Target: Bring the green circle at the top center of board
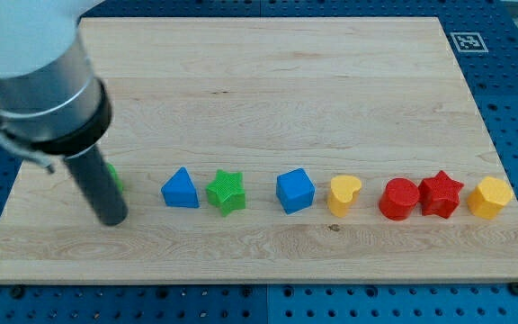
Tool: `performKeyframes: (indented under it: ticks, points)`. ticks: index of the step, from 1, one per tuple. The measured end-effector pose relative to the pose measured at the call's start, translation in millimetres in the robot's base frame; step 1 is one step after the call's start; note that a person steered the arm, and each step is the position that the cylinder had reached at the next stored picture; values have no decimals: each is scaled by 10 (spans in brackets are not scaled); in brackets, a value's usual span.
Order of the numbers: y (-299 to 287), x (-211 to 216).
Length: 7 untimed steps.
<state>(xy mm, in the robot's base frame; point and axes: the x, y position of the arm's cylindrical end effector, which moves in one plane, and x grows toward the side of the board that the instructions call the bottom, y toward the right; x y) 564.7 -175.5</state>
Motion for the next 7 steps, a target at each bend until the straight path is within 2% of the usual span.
performKeyframes:
  ticks: [1, 5, 7]
  points:
    - [-142, 32]
    - [-223, -904]
    - [72, -1439]
